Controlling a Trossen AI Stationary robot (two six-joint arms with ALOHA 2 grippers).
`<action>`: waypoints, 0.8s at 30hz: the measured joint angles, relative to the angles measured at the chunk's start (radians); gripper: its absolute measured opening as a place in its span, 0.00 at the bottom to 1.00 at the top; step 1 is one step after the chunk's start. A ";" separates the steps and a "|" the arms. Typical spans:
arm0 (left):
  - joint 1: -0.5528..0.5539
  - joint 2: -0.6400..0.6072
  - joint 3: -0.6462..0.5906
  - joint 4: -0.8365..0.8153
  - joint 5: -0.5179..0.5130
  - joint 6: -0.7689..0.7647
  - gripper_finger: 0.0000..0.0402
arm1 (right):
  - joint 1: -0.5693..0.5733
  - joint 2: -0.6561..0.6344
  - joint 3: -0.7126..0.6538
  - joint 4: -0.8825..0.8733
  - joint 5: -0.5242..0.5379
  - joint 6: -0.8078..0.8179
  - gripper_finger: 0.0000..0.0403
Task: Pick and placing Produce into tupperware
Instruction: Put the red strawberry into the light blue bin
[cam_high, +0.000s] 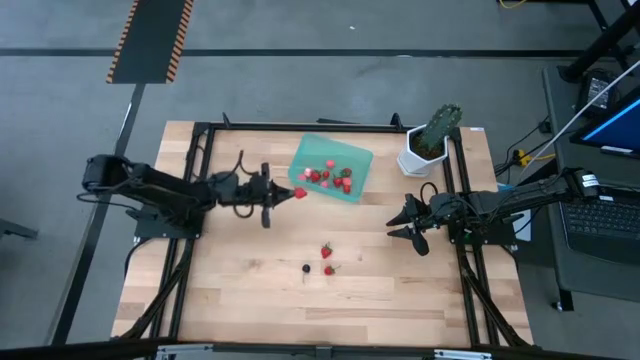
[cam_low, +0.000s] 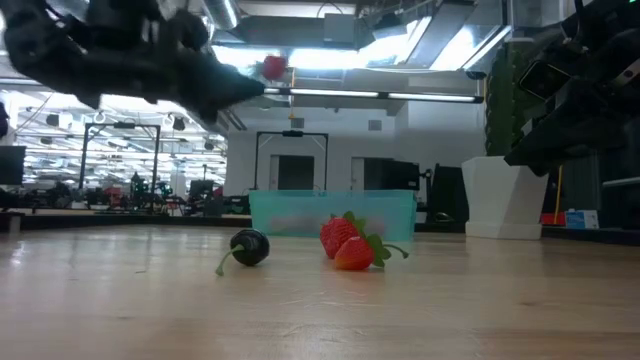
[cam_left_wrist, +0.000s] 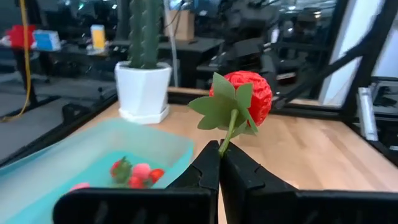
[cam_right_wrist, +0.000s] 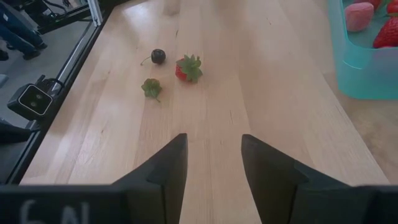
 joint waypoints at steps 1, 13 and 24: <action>0.024 0.025 0.014 -0.001 0.015 -0.007 0.00 | 0.000 0.000 0.000 0.000 0.000 -0.001 0.38; 0.207 0.315 0.308 -0.143 0.213 -0.008 0.00 | 0.000 0.000 0.000 0.000 0.000 0.001 0.38; 0.267 0.356 0.487 -0.392 -0.017 0.009 0.00 | 0.000 0.000 0.000 -0.001 0.000 -0.002 0.38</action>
